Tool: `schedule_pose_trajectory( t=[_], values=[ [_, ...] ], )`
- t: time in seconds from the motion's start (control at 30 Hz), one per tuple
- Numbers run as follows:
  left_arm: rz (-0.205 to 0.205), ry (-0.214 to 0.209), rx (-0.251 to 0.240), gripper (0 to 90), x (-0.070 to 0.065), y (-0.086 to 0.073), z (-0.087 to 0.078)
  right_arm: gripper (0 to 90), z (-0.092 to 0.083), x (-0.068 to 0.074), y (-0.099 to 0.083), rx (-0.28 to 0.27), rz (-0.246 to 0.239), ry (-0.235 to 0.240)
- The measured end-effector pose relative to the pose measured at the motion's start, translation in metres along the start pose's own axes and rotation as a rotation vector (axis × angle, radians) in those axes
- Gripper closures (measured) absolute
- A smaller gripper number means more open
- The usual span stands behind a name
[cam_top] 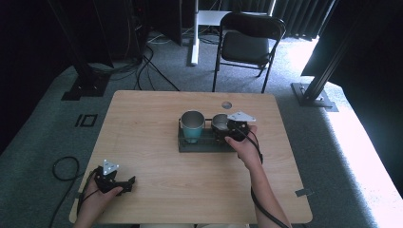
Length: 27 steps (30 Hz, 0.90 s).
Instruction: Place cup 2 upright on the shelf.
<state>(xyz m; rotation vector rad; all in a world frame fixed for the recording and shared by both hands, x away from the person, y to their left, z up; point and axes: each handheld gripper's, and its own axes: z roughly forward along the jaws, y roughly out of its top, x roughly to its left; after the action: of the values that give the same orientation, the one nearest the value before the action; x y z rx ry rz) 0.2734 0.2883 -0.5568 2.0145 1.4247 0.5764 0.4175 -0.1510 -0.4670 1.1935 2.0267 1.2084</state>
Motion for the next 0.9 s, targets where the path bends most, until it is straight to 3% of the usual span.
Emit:
schedule_pose_trajectory(
  t=[0.47,0.73,0.9],
  values=[
    [0.0,0.0,0.0,1.5,0.0,0.0,0.0,13.9,0.0034,0.0015,-0.0071,0.01,-0.005,-0.002],
    [0.0,0.0,0.0,1.5,0.0,0.0,0.0,13.7,0.0036,-0.0013,-0.0063,0.021,-0.015,0.021],
    [0.0,0.0,0.0,1.5,0.0,0.0,0.0,12.2,0.0028,0.0002,-0.0085,0.0,-0.005,0.03]
  ],
)
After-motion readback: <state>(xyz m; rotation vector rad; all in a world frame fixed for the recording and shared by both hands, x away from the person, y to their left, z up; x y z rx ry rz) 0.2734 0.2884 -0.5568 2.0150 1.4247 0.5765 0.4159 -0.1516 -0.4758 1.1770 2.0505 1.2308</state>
